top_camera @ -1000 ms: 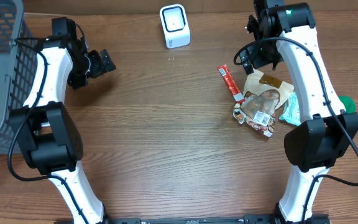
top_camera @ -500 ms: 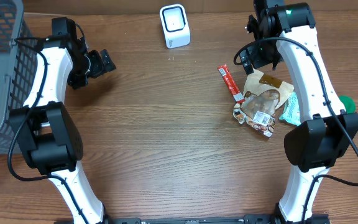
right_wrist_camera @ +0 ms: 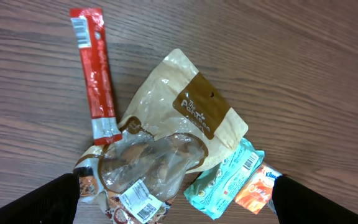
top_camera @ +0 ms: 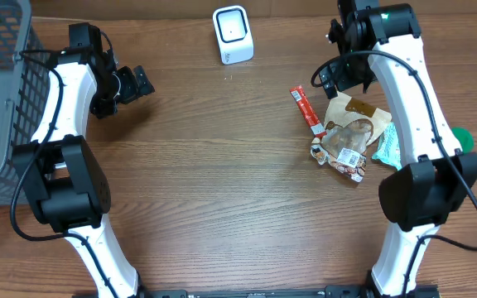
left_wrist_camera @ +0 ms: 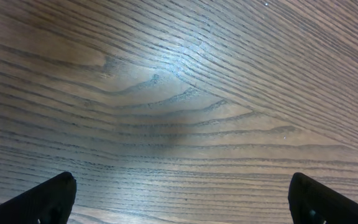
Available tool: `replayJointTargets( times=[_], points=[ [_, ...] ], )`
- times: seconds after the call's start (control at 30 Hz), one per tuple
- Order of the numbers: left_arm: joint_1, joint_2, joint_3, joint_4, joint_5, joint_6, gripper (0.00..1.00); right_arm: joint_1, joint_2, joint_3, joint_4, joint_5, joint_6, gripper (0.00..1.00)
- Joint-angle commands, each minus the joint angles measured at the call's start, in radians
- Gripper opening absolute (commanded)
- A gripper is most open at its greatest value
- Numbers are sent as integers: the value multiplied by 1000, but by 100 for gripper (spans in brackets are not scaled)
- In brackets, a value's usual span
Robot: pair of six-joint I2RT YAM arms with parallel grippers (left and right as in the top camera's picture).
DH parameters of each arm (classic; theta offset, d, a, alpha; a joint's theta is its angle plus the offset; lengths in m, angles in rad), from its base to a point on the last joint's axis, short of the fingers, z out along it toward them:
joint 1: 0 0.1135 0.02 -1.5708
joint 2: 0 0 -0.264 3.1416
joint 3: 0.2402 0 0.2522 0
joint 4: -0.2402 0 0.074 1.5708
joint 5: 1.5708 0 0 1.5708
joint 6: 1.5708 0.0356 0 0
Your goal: Scan the item barcode
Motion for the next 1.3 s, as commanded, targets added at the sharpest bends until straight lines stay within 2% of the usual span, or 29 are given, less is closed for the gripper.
replayJointTargets(
  times=[0.0, 0.47, 0.8, 0.93, 1.1, 1.27],
  points=[
    [-5, -38, 21, 0, 12, 15, 100, 24, -167, 2, 3, -10, 4, 100],
    [-10, -38, 21, 1, 12, 15, 100, 11, -586, 2, 2, -9, 5, 100],
    [-6, -37, 21, 1, 12, 15, 100, 11, -818, 2, -35, -6, 4, 100],
    [-9, -38, 21, 1, 12, 15, 100, 11, -905, -5, -44, -76, 4, 100],
    [-9, -38, 21, 1, 12, 15, 99, 11, -1040, -111, 9, -123, 5, 100],
    [-9, -38, 21, 1, 12, 15, 100, 10, -1218, -399, 206, -121, 4, 100]
  ],
)
